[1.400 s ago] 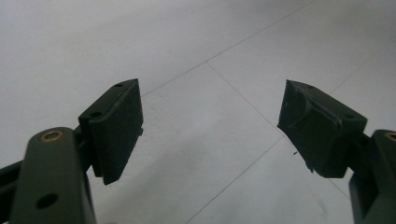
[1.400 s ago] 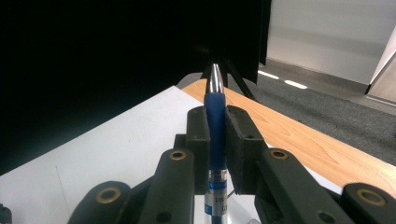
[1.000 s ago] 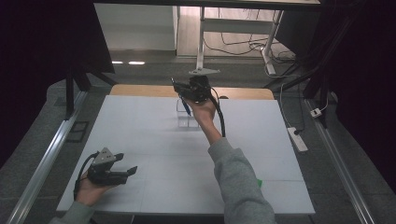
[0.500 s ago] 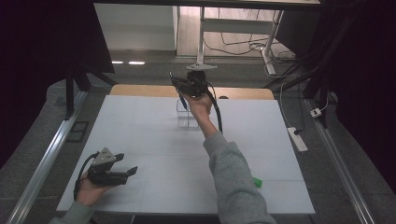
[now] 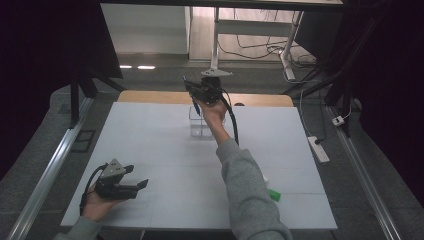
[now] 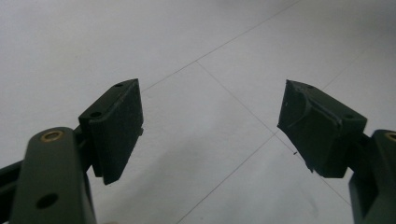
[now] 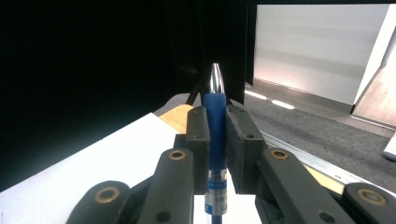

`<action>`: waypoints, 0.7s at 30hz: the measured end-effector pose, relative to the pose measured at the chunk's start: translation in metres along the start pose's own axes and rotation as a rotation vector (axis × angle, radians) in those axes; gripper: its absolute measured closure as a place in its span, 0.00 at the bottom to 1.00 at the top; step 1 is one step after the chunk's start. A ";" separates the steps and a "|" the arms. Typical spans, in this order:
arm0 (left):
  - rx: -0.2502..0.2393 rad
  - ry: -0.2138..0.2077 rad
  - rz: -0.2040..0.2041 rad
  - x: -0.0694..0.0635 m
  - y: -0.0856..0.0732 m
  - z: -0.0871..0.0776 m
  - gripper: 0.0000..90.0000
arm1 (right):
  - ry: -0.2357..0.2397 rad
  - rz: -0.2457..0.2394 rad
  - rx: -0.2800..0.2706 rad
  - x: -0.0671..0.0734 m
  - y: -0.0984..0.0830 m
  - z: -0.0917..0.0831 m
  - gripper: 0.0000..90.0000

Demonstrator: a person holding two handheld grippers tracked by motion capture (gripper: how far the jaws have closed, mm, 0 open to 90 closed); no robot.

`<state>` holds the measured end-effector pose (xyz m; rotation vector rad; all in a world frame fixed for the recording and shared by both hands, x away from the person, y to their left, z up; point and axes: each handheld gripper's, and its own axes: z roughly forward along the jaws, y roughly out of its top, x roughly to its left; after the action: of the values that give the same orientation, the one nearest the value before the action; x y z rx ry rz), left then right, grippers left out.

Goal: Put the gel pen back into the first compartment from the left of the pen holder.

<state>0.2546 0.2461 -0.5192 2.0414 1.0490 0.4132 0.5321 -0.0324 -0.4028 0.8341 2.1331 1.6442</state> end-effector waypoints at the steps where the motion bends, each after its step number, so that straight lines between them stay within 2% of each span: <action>1: 0.002 0.000 0.001 0.000 0.000 0.000 0.24 | -0.001 0.000 0.000 0.000 -0.001 0.001 0.89; 4: 0.004 -0.001 -0.002 0.001 -0.001 0.001 0.24 | 0.004 -0.004 0.012 0.001 -0.003 0.004 0.86; 7: 0.003 -0.004 -0.006 0.001 -0.001 0.000 0.24 | -0.003 -0.010 0.045 0.001 -0.006 0.004 0.71; 11: 0.001 -0.003 -0.002 0.000 0.000 0.000 0.24 | -0.013 -0.005 0.066 -0.001 -0.006 -0.003 0.63; 14: 0.000 -0.002 -0.003 0.000 0.000 0.000 0.24 | -0.006 0.002 0.077 -0.003 -0.005 -0.011 0.60; 21: 0.000 -0.001 -0.010 0.001 0.000 0.000 0.24 | -0.011 -0.026 0.110 -0.003 -0.008 -0.029 0.56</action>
<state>0.2552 0.2466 -0.5194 2.0347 1.0583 0.4071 0.5157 -0.0573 -0.4026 0.8408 2.2341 1.5181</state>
